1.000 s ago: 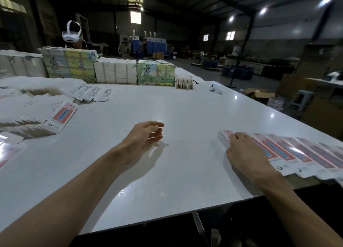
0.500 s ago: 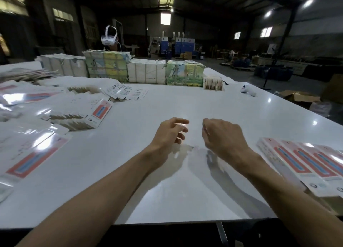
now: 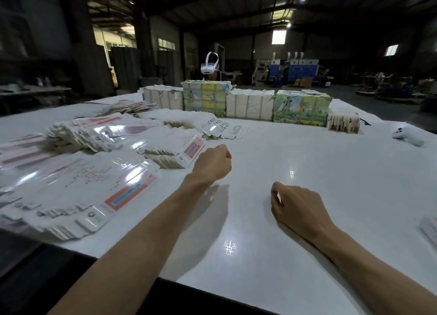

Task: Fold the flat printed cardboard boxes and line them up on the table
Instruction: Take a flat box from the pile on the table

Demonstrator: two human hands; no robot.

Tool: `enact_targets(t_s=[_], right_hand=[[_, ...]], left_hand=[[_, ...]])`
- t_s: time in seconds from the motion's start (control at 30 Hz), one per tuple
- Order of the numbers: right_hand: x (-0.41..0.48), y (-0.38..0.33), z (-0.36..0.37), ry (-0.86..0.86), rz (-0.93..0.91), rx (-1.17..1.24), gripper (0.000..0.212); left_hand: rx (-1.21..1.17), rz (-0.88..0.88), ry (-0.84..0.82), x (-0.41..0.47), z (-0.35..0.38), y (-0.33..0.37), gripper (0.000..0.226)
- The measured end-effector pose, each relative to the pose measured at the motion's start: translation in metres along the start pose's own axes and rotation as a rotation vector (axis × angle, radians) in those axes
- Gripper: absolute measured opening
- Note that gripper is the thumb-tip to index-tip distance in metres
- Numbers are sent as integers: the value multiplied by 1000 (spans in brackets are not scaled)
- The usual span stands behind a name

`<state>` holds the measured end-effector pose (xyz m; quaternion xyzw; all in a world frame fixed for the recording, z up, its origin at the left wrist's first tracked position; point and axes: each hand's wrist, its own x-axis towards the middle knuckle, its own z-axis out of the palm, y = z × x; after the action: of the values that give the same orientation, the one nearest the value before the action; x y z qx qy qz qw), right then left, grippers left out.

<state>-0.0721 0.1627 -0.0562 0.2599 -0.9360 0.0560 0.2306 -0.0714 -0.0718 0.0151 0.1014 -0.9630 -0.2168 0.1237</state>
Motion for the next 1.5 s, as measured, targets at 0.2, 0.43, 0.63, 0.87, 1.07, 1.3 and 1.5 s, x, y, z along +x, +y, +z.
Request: enact_targets(t_s=[0.2,0.43,0.63,0.87,1.07,1.3,1.5], right_hand=[[3,3,3,-27,-17,56,13],[3,6,4,-30,-23,108,11],[3,9,3,-39,-14,182,9],[6,10,3,-49,24,243,9],[12,19,0,174,184,713,13],[21,39,-10,404,177,782,30],[17,49,1,189,216,676,35]], left_hand=[[507,-423,-83,-16,-73,-94,85],[669,-468,-90,-26,-92,-136,77],[567,-409,14,-21,-97,-134,69],[153,-176,120,-7,-100,-107,33],[-573,-60,-354,13,-57,-31,44],[-816,-48,-694,-1,39,56,36],[-1110,-89,-610,-7,84,86,71]])
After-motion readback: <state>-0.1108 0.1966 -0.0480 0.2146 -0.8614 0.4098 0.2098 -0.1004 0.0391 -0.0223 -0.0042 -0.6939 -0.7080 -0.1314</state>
